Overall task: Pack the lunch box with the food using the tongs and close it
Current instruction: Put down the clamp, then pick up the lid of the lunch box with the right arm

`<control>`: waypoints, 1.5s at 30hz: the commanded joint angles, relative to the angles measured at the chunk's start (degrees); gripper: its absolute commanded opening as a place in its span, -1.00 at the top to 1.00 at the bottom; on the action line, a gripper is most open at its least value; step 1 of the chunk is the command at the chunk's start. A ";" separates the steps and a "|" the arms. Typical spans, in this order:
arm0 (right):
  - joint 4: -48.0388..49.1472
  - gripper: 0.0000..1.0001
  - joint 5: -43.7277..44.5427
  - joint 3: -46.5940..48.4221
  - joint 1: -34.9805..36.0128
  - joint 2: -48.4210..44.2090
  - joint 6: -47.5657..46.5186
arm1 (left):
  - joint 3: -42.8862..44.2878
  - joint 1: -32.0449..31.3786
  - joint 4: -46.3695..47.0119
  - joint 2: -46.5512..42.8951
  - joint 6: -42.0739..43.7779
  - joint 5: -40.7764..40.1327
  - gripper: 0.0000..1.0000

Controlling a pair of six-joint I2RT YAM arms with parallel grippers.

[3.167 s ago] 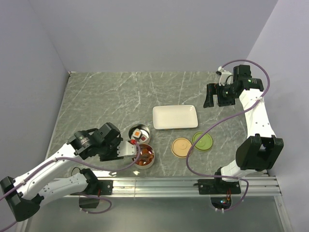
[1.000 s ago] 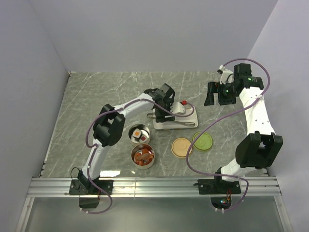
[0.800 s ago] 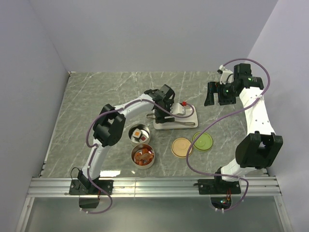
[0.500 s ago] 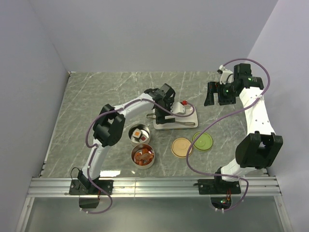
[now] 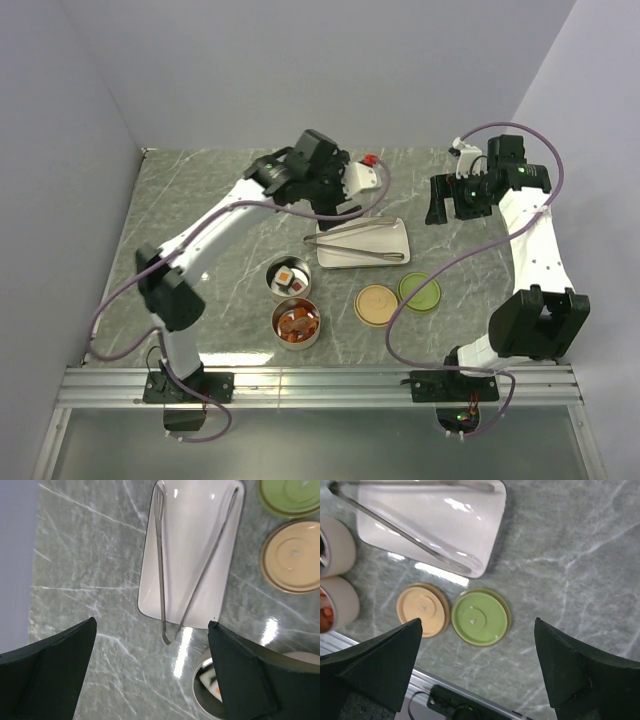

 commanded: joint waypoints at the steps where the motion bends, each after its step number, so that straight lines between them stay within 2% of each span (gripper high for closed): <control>1: -2.28 -0.99 3.52 -2.30 -0.40 -3.68 -4.18 | -5.28 1.25 -2.01 -9.69 -6.16 4.22 -0.98; 6: -3.42 -0.93 4.76 -6.96 -0.40 -6.75 -7.16 | -17.15 5.03 0.71 -21.99 -8.55 6.86 -0.95; 10: -3.43 -0.75 2.11 -12.05 1.79 -9.92 -9.64 | -26.47 8.02 1.25 -31.92 -10.48 8.71 -0.92; 16: 3.68 -0.67 11.07 -22.51 16.55 -12.74 -8.50 | -34.20 12.50 -1.65 -39.84 -13.11 15.21 -0.85; 18: 5.62 -0.55 12.22 -24.80 21.54 -13.09 -7.97 | -36.23 14.43 -2.27 -42.12 -13.73 16.53 -0.82; 22: 10.46 -0.27 13.20 -27.27 26.32 -12.83 -8.05 | -42.29 17.25 -2.71 -45.91 -17.85 20.04 -0.73; 23: 11.16 -0.18 12.84 -28.14 27.02 -12.74 -8.05 | -43.09 18.12 -2.71 -46.70 -18.30 20.57 -0.73; 32: 17.85 0.17 15.74 -29.29 30.98 -5.19 -4.36 | -46.27 22.43 -2.27 -50.31 -19.89 23.30 -0.69; 45: 26.20 0.20 18.11 -34.92 33.44 0.52 -3.83 | -46.09 22.70 -2.09 -49.35 -19.97 23.83 -0.73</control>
